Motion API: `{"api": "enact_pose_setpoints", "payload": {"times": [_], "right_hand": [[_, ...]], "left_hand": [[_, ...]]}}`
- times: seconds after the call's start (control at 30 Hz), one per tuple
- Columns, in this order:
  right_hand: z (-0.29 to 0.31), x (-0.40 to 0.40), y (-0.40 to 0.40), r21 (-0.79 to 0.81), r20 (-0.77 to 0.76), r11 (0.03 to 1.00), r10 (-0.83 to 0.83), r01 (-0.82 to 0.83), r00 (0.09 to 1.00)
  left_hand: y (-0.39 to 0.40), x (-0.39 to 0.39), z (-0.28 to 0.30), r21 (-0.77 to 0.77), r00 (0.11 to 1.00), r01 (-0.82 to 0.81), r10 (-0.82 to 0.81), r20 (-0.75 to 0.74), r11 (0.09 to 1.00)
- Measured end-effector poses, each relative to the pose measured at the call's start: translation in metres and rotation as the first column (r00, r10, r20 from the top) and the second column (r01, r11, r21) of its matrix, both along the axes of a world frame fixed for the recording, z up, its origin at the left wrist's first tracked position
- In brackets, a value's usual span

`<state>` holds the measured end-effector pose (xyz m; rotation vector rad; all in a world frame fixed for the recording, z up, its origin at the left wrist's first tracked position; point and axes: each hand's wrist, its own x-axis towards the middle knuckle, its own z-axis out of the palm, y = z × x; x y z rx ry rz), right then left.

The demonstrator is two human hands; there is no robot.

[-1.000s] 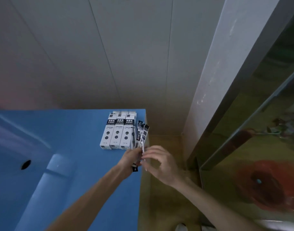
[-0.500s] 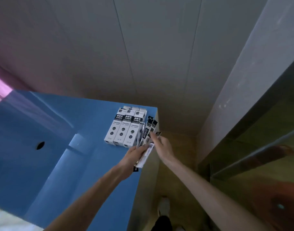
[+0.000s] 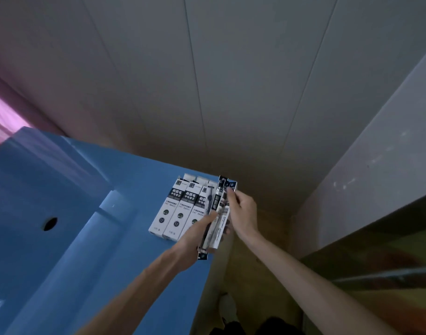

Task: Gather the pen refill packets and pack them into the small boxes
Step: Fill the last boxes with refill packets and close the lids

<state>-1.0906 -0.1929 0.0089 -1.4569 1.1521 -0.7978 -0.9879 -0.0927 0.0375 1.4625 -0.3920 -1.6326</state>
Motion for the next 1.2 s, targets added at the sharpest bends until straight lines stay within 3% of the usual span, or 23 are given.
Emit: {"api": "enact_pose_setpoints", "payload": {"times": [0.23,0.43,0.53,0.67,0.8,0.9,1.0,1.2], "right_hand": [[-0.002,-0.001,-0.030,0.148,0.155,0.972,0.162,-0.185,0.975],[0.000,0.002,-0.045,0.294,0.065,0.911,0.283,-0.289,0.957],[-0.002,0.005,-0.051,0.389,0.043,0.884,0.263,-0.259,0.964],[-0.001,0.009,-0.056,0.450,0.057,0.866,0.218,-0.220,0.974],[-0.005,0.010,-0.069,0.482,0.086,0.864,0.118,-0.145,0.989],[-0.004,0.009,-0.086,0.496,0.128,0.868,-0.030,-0.038,0.991],[0.003,0.008,-0.105,0.500,0.163,0.862,-0.193,0.088,0.968],[0.012,0.016,-0.127,0.519,0.173,0.827,-0.352,0.219,0.920]], "left_hand": [[-0.017,0.009,-0.010,0.040,0.977,-0.185,0.179,0.119,0.982],[-0.018,0.014,-0.012,0.048,0.922,-0.225,0.197,0.333,0.973],[-0.020,0.017,-0.015,0.014,0.886,-0.216,0.190,0.422,0.976],[-0.020,0.025,-0.019,-0.009,0.888,-0.214,0.199,0.416,0.977],[-0.021,0.037,-0.027,-0.052,0.810,-0.289,0.273,0.519,0.956],[-0.024,0.049,-0.030,-0.097,0.691,-0.273,0.265,0.673,0.957],[-0.025,0.053,-0.033,-0.060,0.474,-0.170,0.135,0.870,0.984],[-0.028,0.043,-0.042,0.037,0.098,0.062,-0.043,0.994,0.997]]}}
